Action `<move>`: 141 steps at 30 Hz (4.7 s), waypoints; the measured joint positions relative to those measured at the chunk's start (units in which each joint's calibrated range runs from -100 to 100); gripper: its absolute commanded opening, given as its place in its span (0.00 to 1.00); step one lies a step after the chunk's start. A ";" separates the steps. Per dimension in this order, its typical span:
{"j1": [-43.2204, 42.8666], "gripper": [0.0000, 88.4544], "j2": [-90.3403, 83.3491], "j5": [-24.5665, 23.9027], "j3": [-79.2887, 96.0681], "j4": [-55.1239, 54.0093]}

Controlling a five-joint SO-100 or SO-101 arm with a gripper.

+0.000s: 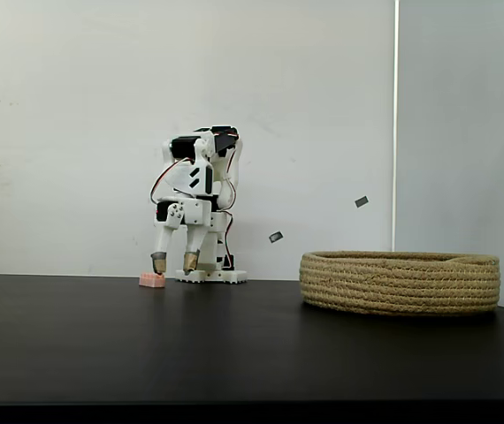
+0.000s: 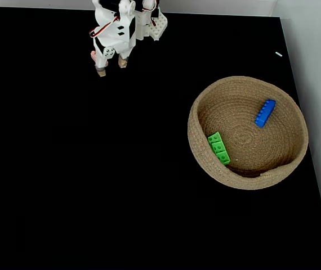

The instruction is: Place the lego blocks in the tray

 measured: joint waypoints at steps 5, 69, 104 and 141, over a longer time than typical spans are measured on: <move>0.41 0.19 -5.34 -0.54 4.68 0.24; 3.34 0.00 -17.05 4.25 -4.51 -19.24; -28.26 0.00 22.22 -12.45 -50.73 -16.97; -49.35 0.30 22.22 -8.35 -34.91 -36.30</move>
